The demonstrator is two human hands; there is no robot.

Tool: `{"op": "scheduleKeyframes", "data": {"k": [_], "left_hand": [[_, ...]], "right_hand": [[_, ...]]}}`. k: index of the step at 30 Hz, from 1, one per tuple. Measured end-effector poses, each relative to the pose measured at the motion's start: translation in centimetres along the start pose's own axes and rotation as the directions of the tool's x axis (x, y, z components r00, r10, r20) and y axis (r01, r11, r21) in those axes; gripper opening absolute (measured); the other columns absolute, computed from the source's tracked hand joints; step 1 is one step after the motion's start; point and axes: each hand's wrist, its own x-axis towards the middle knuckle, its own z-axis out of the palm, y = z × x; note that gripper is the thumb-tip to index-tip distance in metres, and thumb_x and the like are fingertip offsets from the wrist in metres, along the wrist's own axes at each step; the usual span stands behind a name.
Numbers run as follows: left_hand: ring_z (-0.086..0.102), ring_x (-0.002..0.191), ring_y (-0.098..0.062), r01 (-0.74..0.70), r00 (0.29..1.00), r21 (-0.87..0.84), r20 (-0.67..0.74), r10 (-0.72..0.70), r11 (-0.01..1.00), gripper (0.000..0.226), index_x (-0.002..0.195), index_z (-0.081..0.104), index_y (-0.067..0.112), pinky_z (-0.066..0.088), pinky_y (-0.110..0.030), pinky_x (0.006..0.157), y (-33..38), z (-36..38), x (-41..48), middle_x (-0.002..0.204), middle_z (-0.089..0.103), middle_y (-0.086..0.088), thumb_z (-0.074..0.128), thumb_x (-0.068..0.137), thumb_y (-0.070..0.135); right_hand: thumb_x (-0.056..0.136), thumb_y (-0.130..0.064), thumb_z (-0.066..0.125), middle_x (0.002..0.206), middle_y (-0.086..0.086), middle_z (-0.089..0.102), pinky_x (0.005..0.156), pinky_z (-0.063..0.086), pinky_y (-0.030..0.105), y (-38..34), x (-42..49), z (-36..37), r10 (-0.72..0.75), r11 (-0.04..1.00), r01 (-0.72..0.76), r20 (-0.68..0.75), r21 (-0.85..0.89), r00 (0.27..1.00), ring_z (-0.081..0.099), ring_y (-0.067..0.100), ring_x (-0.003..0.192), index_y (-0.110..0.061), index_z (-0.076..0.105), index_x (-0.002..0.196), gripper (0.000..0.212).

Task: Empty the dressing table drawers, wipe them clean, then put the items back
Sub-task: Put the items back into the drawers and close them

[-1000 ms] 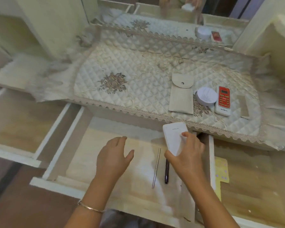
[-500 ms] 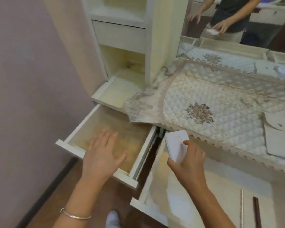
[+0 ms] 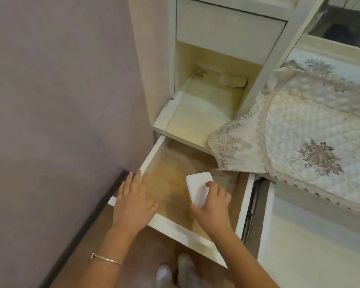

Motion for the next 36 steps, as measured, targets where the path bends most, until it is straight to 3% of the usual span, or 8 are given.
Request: {"op": "scheduleKeyframes", "data": {"k": [3, 7, 15, 23, 27, 30, 33, 36], "left_hand": [[-0.003, 0.142, -0.025, 0.073, 0.99, 0.025, 0.115, -0.075, 0.997, 0.08, 0.147, 0.003, 0.016, 0.0, -0.037, 0.113, -1.2, 1.4, 0.6, 0.155, -0.002, -0.006, 0.037, 0.087, 0.058], [0.041, 0.128, -0.033, 0.118, 0.981, 0.025, 0.155, -0.12, 0.993, 0.077, 0.136, 0.042, 0.015, 0.038, -0.047, 0.097, -1.9, 2.8, 0.6, 0.147, 0.034, -0.009, 0.032, 0.076, 0.061], [0.054, 0.116, -0.034, 0.105, 0.978, 0.085, 0.172, -0.119, 0.991, 0.071, 0.126, 0.054, 0.015, 0.047, -0.051, 0.084, -2.2, 3.1, 0.8, 0.138, 0.047, -0.011, 0.033, 0.074, 0.06], [0.052, 0.119, -0.033, 0.097, 0.974, 0.083, 0.195, -0.112, 0.992, 0.072, 0.124, 0.057, 0.017, 0.045, -0.052, 0.088, -2.5, 3.2, 1.0, 0.14, 0.045, -0.011, 0.03, 0.074, 0.062], [0.014, 0.141, -0.028, 0.094, 0.975, 0.008, 0.2, -0.093, 0.996, 0.085, 0.144, 0.024, 0.023, 0.021, -0.046, 0.11, -2.6, 2.8, 0.6, 0.155, 0.005, -0.004, 0.016, 0.072, 0.068], [-0.006, 0.142, -0.023, 0.059, 0.977, 0.016, 0.202, -0.061, 0.998, 0.083, 0.146, 0.004, 0.026, 0.007, -0.042, 0.114, -2.6, 1.9, 0.4, 0.154, -0.015, -0.001, 0.025, 0.078, 0.069], [-0.007, 0.142, -0.022, -0.01, 0.987, 0.007, 0.159, 0.009, 1.0, 0.079, 0.147, 0.006, 0.022, 0.003, -0.04, 0.114, -0.9, 0.2, 0.3, 0.155, -0.007, -0.003, 0.038, 0.085, 0.061], [0.004, 0.142, -0.021, -0.117, 0.99, -0.018, 0.079, 0.118, 0.993, 0.088, 0.146, 0.013, 0.019, 0.003, -0.038, 0.114, 3.0, -1.5, 0.3, 0.155, 0.008, -0.003, 0.017, 0.073, 0.067]], "right_hand": [[0.079, -0.029, 0.063, 0.135, 0.009, 0.034, 0.095, 0.032, 0.032, -1.1, 2.5, 2.7, 0.076, 0.997, -0.077, 0.072, 0.006, 0.994, 0.028, 0.028, 0.122, -0.016, 0.03, 0.129, 0.061], [0.081, -0.026, 0.062, 0.132, 0.016, 0.035, 0.097, 0.034, 0.037, -1.8, 5.1, 6.1, 0.194, 0.981, -0.194, 0.081, 0.001, 0.978, 0.029, 0.032, 0.119, -0.011, 0.03, 0.129, 0.059], [0.074, -0.029, 0.067, 0.125, 0.017, 0.041, 0.094, 0.032, 0.038, -1.7, 6.6, 9.3, 0.348, 0.936, -0.35, -0.039, -0.038, 0.937, 0.037, 0.035, 0.112, -0.008, 0.032, 0.128, 0.067], [0.073, -0.043, 0.069, 0.132, 0.017, 0.037, 0.098, 0.031, 0.036, -1.5, 6.4, 10.4, 0.315, 0.944, -0.32, -0.063, -0.077, 0.947, 0.037, 0.034, 0.117, -0.009, 0.028, 0.133, 0.08], [0.076, -0.051, 0.062, 0.145, 0.01, 0.029, 0.11, 0.023, 0.036, -0.6, 4.8, 8.0, 0.134, 0.975, -0.137, -0.029, -0.174, 0.991, 0.026, 0.028, 0.133, -0.015, 0.022, 0.139, 0.082], [0.082, -0.052, 0.054, 0.15, 0.002, 0.025, 0.114, 0.019, 0.036, 0.9, 2.9, 4.2, -0.027, 0.974, 0.028, 0.008, -0.224, 1.0, 0.02, 0.023, 0.138, -0.021, 0.021, 0.141, 0.074], [0.084, -0.051, 0.052, 0.155, -0.001, 0.018, 0.118, 0.009, 0.035, 2.3, 0.5, 0.0, -0.11, 0.963, 0.108, 0.008, -0.247, 0.994, 0.012, 0.02, 0.143, -0.024, 0.022, 0.144, 0.072], [0.083, -0.052, 0.054, 0.155, -0.002, 0.017, 0.117, 0.006, 0.035, 4.0, -2.0, -4.5, -0.103, 0.963, 0.082, -0.07, -0.257, 0.992, 0.01, 0.02, 0.144, -0.025, 0.02, 0.146, 0.076]]}}
